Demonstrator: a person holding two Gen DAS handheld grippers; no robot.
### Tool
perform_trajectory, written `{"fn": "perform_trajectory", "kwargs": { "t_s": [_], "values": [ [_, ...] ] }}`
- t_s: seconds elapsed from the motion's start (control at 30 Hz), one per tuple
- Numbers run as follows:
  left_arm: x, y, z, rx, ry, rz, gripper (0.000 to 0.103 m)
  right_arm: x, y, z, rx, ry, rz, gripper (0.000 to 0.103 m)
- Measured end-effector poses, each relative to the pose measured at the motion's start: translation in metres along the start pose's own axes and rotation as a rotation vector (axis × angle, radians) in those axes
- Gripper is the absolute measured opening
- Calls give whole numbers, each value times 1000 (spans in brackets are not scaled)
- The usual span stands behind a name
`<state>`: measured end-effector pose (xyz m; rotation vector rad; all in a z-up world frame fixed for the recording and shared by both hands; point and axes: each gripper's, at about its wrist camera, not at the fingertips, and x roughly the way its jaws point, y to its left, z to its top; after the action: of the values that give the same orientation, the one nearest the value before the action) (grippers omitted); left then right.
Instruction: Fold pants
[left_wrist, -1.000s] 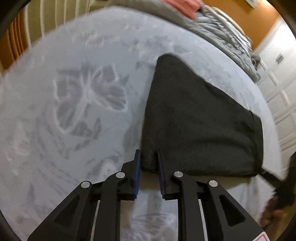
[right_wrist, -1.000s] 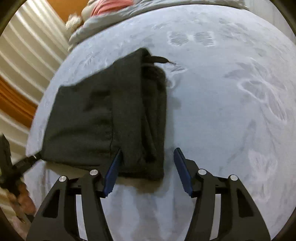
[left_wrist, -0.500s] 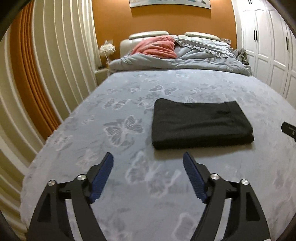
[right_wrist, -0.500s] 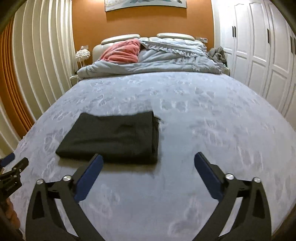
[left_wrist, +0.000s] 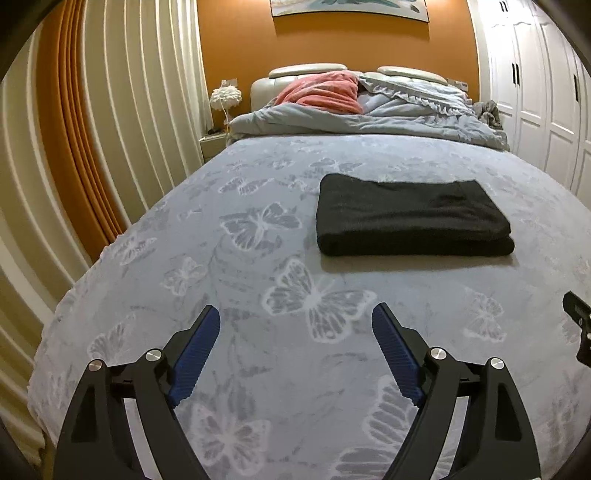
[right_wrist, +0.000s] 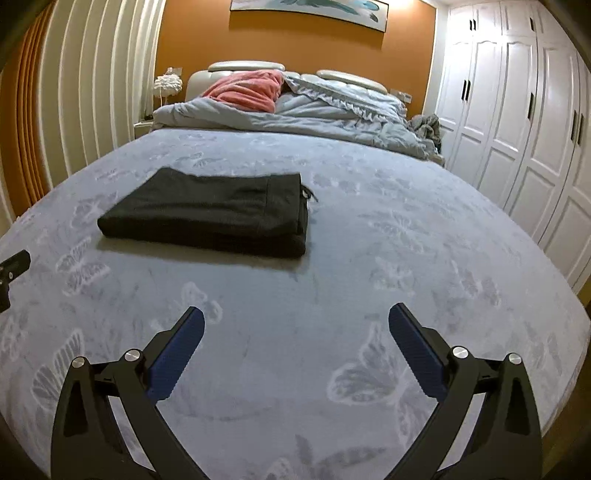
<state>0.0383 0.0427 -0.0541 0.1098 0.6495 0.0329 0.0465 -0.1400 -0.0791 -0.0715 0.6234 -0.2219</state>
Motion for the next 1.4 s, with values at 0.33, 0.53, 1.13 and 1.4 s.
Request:
{"fn": "perform_trajectory", "kwargs": {
  "t_s": [0.33,0.53,1.13,1.4],
  "values": [
    [1,-8,9,10,2,-55,86,16,-6,-1,42,72,51,98],
    [70,26,82,-252,206,-292,86,66,-53,68,296,238,313,98],
    [187,13,139,-358,359,-446,5,181,-23,121,232,326,393,24],
    [54,53,223,-258,83,-454,5,59,-26,200,198,67,535,24]
  ]
}}
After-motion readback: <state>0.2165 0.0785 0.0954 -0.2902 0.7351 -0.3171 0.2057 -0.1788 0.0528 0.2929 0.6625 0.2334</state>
